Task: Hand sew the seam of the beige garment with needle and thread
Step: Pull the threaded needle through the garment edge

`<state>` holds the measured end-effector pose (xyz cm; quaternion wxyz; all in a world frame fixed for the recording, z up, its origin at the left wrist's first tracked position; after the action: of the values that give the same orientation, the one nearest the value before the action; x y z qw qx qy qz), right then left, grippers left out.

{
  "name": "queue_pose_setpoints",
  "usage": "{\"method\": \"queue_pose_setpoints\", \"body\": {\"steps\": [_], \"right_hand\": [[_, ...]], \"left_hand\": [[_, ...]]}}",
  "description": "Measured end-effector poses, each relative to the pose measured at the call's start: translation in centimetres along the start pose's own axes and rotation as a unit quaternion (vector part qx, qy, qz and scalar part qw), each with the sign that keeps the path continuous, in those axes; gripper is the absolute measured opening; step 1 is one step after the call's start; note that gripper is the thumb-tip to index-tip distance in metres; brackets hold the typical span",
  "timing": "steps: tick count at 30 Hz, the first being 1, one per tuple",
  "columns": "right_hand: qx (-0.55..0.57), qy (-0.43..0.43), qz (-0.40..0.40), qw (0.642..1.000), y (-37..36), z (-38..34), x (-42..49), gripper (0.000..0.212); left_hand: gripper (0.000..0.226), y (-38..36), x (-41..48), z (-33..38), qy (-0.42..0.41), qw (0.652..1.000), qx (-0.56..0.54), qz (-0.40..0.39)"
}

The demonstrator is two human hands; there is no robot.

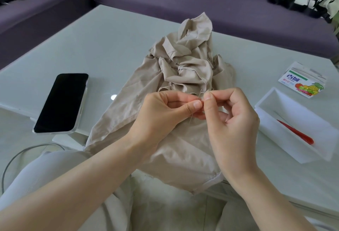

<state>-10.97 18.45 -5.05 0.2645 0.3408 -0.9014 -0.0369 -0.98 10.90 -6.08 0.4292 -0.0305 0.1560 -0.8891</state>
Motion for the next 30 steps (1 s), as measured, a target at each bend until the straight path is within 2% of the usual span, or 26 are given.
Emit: {"method": "queue_pose_setpoints", "body": {"steps": [11,17,30], "right_hand": [[0.000,0.012,0.019,1.000,0.04,-0.20,-0.10,0.007],[0.003,0.015,0.022,1.000,0.05,-0.18,-0.12,0.008],[0.009,0.029,0.005,1.000,0.02,-0.04,-0.18,0.007]], "left_hand": [[0.017,-0.04,0.02,0.13,-0.008,1.000,0.003,0.003],[0.011,-0.14,-0.02,0.09,-0.006,1.000,0.001,0.002],[0.007,-0.10,-0.23,0.41,-0.015,1.000,0.012,-0.005]]}}
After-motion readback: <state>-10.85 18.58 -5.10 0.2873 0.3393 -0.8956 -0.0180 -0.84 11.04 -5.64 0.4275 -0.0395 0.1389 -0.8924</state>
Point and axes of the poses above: each hand's wrist, its own x-axis towards the middle knuckle, its own y-axis out of the back of the hand, z = x × y, the point moved 4 cm from there along x, towards the middle knuckle, and after that the axes turned 4 degrees about -y, right-handed, at the moved point
